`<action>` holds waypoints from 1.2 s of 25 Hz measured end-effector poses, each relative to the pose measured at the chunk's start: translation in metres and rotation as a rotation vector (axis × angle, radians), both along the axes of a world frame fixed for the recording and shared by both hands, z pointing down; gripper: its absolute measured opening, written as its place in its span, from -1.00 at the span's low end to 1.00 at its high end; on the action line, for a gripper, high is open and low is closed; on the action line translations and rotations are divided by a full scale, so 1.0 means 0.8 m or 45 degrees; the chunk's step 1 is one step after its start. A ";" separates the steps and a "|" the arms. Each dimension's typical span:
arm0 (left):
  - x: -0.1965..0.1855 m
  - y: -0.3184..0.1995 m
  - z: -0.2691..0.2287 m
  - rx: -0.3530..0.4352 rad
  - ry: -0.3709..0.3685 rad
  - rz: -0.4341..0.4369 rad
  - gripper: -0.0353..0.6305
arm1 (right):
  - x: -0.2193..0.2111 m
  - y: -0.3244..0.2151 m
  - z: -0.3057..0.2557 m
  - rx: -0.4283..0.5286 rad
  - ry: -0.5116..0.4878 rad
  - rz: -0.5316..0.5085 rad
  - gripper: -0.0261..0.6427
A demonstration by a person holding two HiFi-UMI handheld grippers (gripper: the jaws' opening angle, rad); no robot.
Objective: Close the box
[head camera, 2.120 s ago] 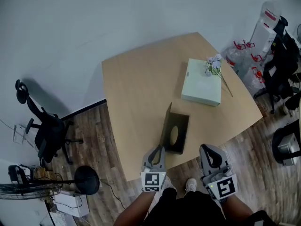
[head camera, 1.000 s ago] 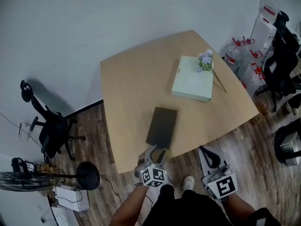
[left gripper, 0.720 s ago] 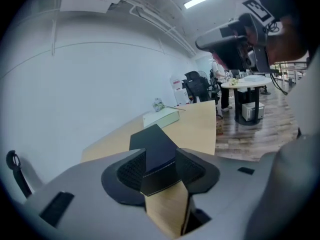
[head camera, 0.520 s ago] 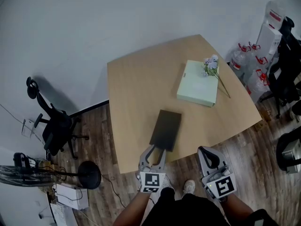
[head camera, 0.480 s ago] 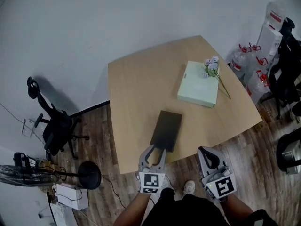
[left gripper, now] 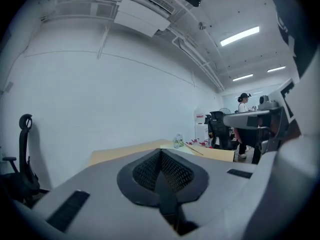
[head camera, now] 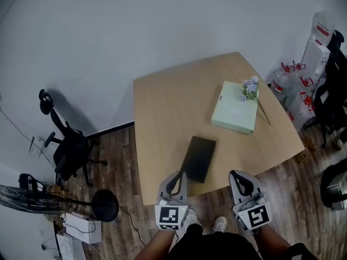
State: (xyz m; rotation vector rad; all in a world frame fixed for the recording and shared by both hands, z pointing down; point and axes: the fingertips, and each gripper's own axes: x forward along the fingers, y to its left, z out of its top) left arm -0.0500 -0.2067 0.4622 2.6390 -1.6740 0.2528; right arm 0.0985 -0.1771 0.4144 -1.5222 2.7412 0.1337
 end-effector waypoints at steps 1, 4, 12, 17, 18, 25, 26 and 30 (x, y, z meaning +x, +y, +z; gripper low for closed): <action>-0.002 0.002 -0.001 -0.012 0.016 -0.002 -0.86 | 0.000 -0.002 -0.001 0.002 0.006 0.002 -0.89; -0.007 0.007 -0.003 -0.029 0.068 -0.006 -0.86 | 0.000 -0.005 -0.004 0.012 0.022 0.003 -0.89; -0.020 0.019 -0.005 -0.051 0.183 -0.018 -0.86 | -0.006 -0.015 -0.012 0.023 0.059 -0.017 -0.89; -0.024 0.016 0.001 -0.059 0.140 -0.004 -0.86 | -0.012 -0.018 -0.013 0.018 0.061 -0.017 -0.89; -0.024 0.015 0.001 -0.062 0.131 -0.002 -0.86 | -0.014 -0.019 -0.015 0.022 0.049 -0.014 -0.89; -0.017 0.013 0.007 -0.070 0.080 0.040 -0.86 | -0.014 -0.024 -0.001 -0.012 0.070 -0.003 -0.89; -0.016 0.012 0.007 -0.070 0.076 0.043 -0.86 | -0.014 -0.025 0.000 -0.016 0.069 -0.003 -0.89; -0.014 0.007 0.011 -0.078 0.067 0.046 -0.86 | -0.014 -0.033 0.003 -0.020 0.076 -0.008 -0.89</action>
